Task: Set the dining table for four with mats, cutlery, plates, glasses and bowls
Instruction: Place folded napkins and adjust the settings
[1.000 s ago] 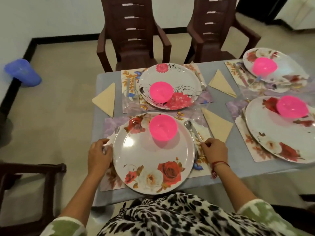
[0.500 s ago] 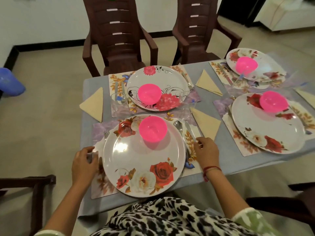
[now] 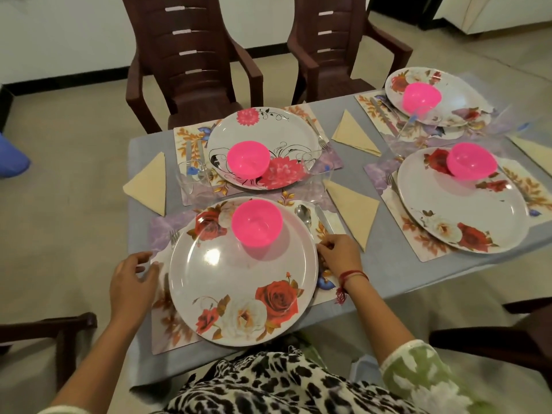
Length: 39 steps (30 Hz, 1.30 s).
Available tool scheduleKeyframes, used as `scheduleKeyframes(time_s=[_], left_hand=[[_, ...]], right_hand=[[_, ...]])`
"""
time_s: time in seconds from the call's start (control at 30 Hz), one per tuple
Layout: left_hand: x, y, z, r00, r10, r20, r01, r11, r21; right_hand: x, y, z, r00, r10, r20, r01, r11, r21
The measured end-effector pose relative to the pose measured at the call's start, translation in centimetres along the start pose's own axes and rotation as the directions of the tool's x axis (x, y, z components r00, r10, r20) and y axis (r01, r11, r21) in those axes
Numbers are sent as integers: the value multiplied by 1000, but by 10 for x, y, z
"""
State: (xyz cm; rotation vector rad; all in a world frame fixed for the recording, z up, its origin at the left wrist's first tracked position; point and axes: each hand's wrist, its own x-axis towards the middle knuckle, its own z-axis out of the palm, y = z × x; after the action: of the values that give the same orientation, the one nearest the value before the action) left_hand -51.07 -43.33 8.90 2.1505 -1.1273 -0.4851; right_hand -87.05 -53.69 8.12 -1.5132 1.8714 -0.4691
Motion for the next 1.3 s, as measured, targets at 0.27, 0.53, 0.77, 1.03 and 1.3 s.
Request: scheduleKeyframes(time_s=[0.27,0.53,0.77,1.03,1.3], left_hand=[[0,1,4,999,-28,27,29,999,-24],[5,-1,5,998,-37,42,38,999,-15],[7,-11,9,999,-12,36,12,1000,13],[15,-10,-1,997,-68,21,69,994,-80],[3,-52,-31,981,-151,-120,141,986,-88]], right_hand=[[12,-2,-4,982,92,162,-68,986,-151],[15,7,-13,990,131,48,-126,987,-98],[-2,2,-13,994,78,-72,-81,996,-28],[-64,-103,38,880,-472,45,469,881,65],[-60,-173,115,721,-656,222,640,754,148]])
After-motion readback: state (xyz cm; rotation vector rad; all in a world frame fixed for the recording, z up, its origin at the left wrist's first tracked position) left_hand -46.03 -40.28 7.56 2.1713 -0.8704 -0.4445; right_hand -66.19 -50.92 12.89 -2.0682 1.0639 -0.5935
